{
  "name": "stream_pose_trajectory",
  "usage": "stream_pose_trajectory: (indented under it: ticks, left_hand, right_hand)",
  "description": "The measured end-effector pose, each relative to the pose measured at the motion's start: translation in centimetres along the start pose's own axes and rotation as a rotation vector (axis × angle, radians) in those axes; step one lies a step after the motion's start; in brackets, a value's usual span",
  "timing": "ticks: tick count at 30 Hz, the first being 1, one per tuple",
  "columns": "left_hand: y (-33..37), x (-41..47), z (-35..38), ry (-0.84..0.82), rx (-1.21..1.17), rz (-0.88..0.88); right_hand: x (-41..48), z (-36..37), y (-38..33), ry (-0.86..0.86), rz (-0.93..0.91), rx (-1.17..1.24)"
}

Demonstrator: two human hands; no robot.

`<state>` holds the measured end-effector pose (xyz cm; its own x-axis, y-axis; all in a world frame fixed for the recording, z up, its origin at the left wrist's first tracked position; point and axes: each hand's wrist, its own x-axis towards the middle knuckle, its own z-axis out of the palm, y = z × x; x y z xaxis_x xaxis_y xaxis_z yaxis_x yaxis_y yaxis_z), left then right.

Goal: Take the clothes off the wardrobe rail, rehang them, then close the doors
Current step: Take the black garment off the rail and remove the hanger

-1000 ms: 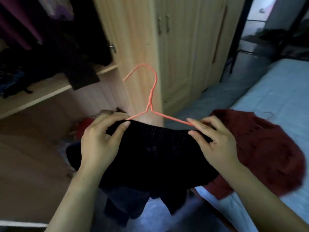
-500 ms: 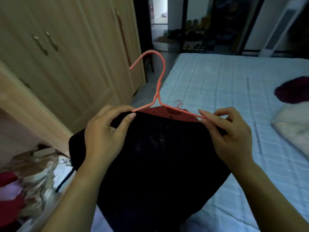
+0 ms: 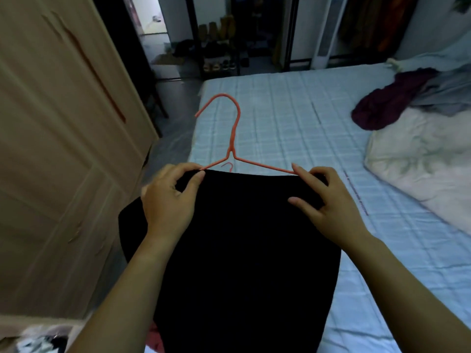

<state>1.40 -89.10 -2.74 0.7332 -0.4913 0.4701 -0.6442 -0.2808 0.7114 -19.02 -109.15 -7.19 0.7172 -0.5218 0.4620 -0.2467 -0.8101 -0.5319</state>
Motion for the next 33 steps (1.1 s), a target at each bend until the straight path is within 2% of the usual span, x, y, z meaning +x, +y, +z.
stream_pose_trajectory:
  ticks: [4, 7, 13, 18, 20, 23, 25, 30, 33]
  left_hand:
    - [-6.3, 4.7, 1.7, -0.1, -0.017, -0.063]
    - [-10.6, 7.1, 3.5, -0.237, 0.052, -0.088]
    - [-18.2, 8.7, 8.0, -0.469, 0.236, -0.111]
    - [-22.4, 8.8, 11.8, -0.515, 0.366, -0.233]
    - [-23.1, 8.5, 13.0, -0.548, 0.412, -0.275]
    - [-23.1, 7.3, 14.5, -0.677, 0.522, -0.319]
    - [-22.6, 5.9, 15.0, -0.72, 0.565, -0.363]
    - [-19.2, 0.5, 14.5, -0.741, 0.568, -0.494]
    - [-15.6, -2.8, 13.0, -0.718, 0.539, -0.525]
  right_hand:
    - [4.0, 4.6, 0.2, 0.008, 0.058, -0.068]
    - [6.6, 7.8, 1.4, -0.011, 0.084, -0.076]
    - [8.9, 13.7, 6.1, -0.211, 0.078, -0.086]
    - [11.0, 18.7, 9.9, -0.336, 0.121, -0.097]
    - [11.7, 20.5, 11.0, -0.405, 0.169, -0.124]
    - [12.0, 22.7, 11.8, -0.657, 0.224, -0.277]
    - [11.4, 23.2, 11.6, -0.744, 0.229, -0.312]
    - [8.2, 21.0, 9.0, -0.812, 0.217, -0.271]
    - [5.3, 18.7, 7.1, -0.763, 0.205, -0.194]
